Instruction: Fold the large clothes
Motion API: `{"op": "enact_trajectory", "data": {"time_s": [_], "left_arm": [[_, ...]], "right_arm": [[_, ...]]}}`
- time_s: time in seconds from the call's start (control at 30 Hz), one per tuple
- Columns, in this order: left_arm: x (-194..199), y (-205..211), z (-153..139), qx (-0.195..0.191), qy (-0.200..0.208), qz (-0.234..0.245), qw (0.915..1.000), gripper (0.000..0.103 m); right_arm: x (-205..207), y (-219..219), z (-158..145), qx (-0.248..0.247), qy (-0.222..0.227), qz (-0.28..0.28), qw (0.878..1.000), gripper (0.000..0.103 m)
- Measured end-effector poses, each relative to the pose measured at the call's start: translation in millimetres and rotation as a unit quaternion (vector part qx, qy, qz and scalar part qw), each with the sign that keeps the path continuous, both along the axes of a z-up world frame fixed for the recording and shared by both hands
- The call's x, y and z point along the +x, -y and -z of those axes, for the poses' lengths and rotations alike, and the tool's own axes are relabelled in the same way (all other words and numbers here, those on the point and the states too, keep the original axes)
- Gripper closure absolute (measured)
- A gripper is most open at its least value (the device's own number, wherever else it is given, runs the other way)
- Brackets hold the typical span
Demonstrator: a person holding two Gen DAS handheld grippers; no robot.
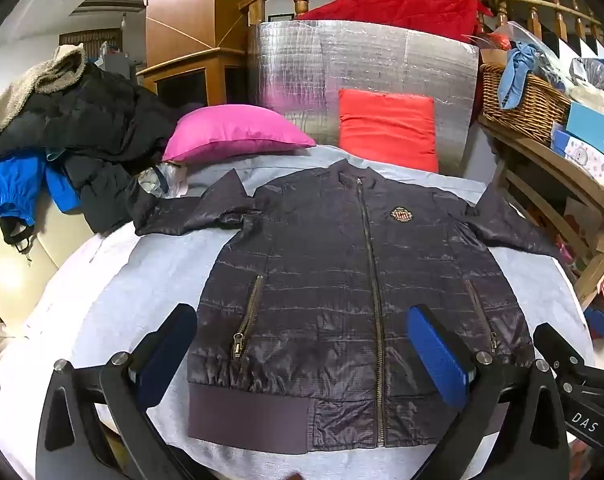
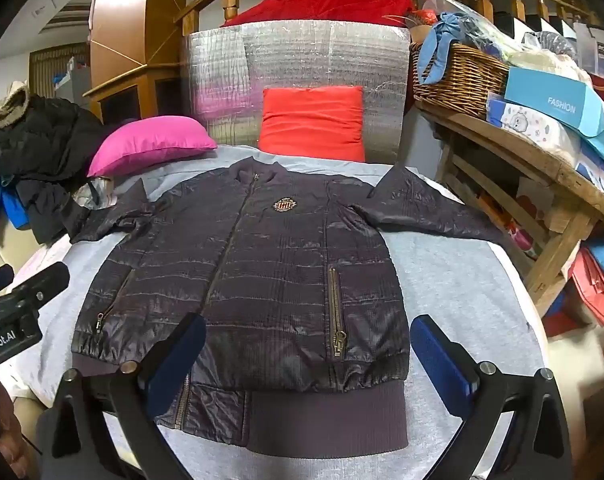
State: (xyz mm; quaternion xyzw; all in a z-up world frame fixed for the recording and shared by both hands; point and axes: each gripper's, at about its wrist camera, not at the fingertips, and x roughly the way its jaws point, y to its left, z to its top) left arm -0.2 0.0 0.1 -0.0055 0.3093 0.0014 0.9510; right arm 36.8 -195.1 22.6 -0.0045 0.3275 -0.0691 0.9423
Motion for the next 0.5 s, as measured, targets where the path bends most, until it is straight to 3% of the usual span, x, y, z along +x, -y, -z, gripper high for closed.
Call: {"op": "enact_trajectory", "data": {"time_s": [0.5], "left_arm": [[-2, -2, -2, 0.002, -0.001, -0.001, 1.0, 0.0]], "right_arm": [[-2, -8, -10, -0.008, 0.007, -0.013, 1.0, 0.0]]}}
